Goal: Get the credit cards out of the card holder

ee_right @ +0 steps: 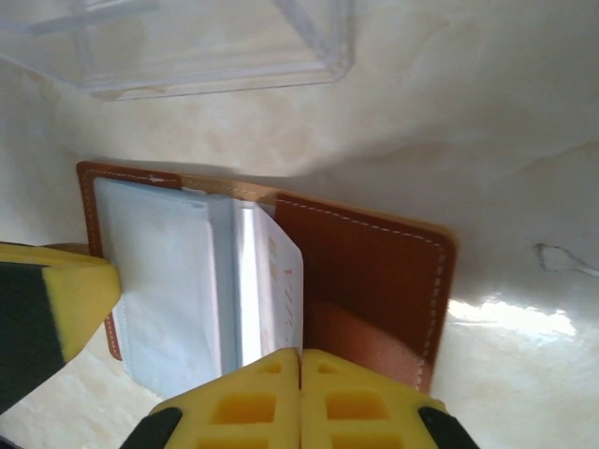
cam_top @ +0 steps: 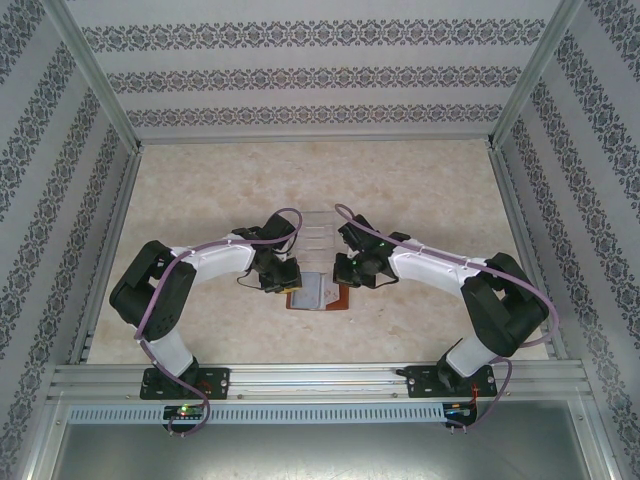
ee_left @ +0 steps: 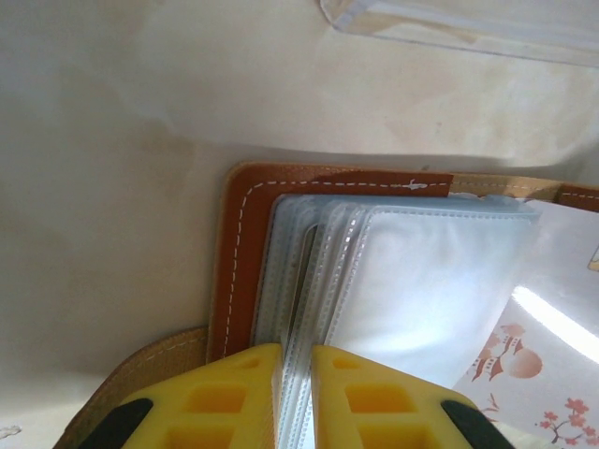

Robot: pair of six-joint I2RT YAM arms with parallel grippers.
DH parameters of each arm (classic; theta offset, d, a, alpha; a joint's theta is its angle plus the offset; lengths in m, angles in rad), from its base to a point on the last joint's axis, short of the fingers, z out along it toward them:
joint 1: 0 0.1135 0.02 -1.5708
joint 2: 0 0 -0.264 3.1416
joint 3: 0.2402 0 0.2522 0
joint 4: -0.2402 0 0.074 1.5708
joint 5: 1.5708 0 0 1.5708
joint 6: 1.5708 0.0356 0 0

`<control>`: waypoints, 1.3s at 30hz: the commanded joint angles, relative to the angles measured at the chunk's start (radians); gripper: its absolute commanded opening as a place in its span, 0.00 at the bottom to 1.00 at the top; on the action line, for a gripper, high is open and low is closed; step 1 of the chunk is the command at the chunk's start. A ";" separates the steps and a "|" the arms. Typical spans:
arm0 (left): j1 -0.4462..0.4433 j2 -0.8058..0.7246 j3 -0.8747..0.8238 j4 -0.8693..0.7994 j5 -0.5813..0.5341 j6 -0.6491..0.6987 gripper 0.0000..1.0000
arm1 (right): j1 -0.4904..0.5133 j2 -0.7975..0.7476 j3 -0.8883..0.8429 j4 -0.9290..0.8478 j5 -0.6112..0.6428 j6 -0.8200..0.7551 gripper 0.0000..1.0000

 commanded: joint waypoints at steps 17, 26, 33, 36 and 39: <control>-0.014 0.014 -0.011 -0.032 -0.019 0.008 0.16 | 0.054 0.021 0.033 0.011 -0.032 0.054 0.12; -0.014 -0.014 -0.017 -0.037 -0.023 0.010 0.16 | 0.051 -0.036 0.072 -0.067 0.038 0.010 0.09; -0.015 -0.030 -0.011 -0.035 -0.019 0.015 0.17 | 0.002 -0.091 0.114 -0.125 0.018 -0.146 0.01; -0.014 -0.034 0.006 -0.038 -0.012 0.017 0.18 | -0.004 -0.093 0.150 -0.147 -0.010 -0.298 0.02; -0.014 -0.043 0.022 -0.046 -0.010 0.019 0.19 | -0.010 -0.078 0.181 -0.172 -0.001 -0.462 0.04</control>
